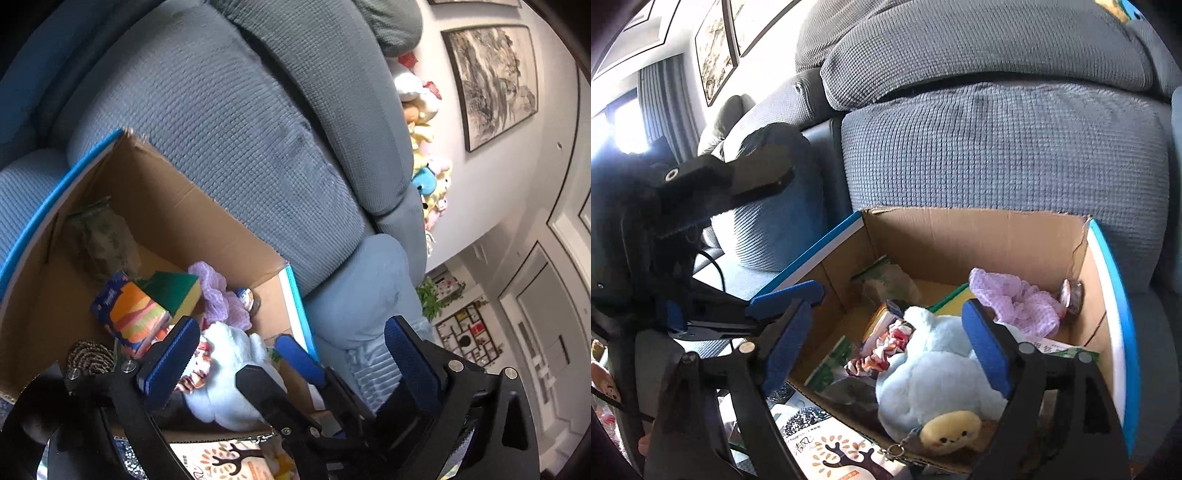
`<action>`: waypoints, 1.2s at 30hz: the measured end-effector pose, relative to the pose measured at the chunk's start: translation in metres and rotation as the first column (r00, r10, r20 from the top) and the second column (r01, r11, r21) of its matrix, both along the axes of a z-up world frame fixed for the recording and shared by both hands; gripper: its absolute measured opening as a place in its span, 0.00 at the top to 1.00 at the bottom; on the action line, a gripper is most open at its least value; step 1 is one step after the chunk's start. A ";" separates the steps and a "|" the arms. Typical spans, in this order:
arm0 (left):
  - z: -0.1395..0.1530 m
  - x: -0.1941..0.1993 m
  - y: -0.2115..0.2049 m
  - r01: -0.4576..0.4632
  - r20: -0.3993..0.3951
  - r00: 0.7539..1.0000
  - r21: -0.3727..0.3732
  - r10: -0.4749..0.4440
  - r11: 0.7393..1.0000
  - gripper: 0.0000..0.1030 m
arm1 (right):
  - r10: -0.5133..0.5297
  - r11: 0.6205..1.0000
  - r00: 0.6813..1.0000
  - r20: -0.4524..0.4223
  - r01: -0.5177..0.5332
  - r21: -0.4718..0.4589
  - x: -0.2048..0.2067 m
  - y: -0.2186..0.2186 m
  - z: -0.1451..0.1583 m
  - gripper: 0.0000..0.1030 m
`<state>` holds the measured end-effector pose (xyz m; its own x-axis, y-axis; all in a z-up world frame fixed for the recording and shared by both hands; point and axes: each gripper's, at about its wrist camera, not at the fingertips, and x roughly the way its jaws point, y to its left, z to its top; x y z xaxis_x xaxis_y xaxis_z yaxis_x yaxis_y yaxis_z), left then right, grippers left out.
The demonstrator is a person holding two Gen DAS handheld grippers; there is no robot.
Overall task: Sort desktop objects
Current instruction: 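Open both grippers to release the scrunchie in the box, then raise both open grippers up and back from the box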
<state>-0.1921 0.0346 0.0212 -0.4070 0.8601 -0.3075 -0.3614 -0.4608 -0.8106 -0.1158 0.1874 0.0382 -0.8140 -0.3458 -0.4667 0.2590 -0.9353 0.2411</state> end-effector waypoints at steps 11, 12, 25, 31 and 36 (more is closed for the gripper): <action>0.011 0.014 0.004 -0.039 -0.077 0.996 -0.069 0.034 0.997 0.03 | -0.063 0.997 0.997 -0.048 0.065 0.031 0.015 0.010 0.011 0.02; 0.012 0.016 0.004 -0.042 -0.084 0.996 -0.075 0.035 0.996 0.03 | -0.067 0.997 0.996 -0.051 0.069 0.028 0.017 0.011 0.010 0.01; 0.035 0.051 0.006 0.003 -0.177 0.984 -0.092 -0.020 0.996 0.03 | -0.055 0.998 0.996 -0.066 0.056 0.017 0.042 0.030 0.022 0.00; 0.065 0.086 0.005 0.061 -0.241 0.968 -0.064 -0.075 0.996 0.03 | -0.140 0.989 0.980 -0.139 0.146 0.033 0.078 0.054 0.048 0.00; 0.080 0.107 0.008 0.052 -0.243 0.967 -0.092 -0.073 0.994 0.03 | -0.225 0.962 0.957 -0.182 0.248 0.111 0.107 0.068 0.064 0.00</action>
<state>-0.0849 0.0427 0.1015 -0.4251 0.8618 -0.2768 -0.5754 -0.4934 -0.6524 -0.0084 0.2552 0.1024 -0.9348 -0.0788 -0.3462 0.0525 -0.9950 0.0846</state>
